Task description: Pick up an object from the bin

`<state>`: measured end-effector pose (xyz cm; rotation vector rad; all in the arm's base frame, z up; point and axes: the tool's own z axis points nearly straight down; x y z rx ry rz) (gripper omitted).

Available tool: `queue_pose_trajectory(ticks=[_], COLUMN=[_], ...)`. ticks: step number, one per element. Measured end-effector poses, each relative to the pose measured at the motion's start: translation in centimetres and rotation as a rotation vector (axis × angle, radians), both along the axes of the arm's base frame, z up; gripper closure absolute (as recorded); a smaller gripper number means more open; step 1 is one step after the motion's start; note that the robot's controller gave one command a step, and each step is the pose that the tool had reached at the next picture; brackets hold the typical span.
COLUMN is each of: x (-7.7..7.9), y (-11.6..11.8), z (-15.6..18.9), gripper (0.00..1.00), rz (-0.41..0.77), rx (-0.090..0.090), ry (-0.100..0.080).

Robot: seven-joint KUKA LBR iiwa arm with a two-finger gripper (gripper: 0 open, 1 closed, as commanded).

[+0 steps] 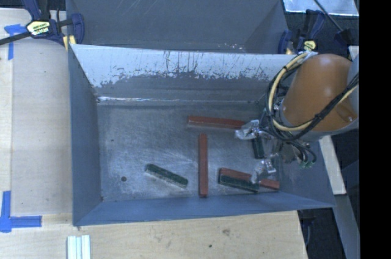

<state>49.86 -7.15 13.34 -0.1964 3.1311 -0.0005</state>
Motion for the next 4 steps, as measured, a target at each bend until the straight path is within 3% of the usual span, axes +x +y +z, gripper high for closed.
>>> queue_pose_trajectory(ticks=[1,2,3,4], x=[-1.0,-1.0,-1.0,-1.6], y=[-1.5,-0.4,-0.4,-2.1], z=[-2.1,-5.4,-5.4,5.4], gripper=[0.00,1.00,1.00,1.00], rz=[0.058,0.087,0.087,0.113], rx=[0.000,-0.003,-0.003,0.000], ry=[0.003,0.002,0.002,0.003])
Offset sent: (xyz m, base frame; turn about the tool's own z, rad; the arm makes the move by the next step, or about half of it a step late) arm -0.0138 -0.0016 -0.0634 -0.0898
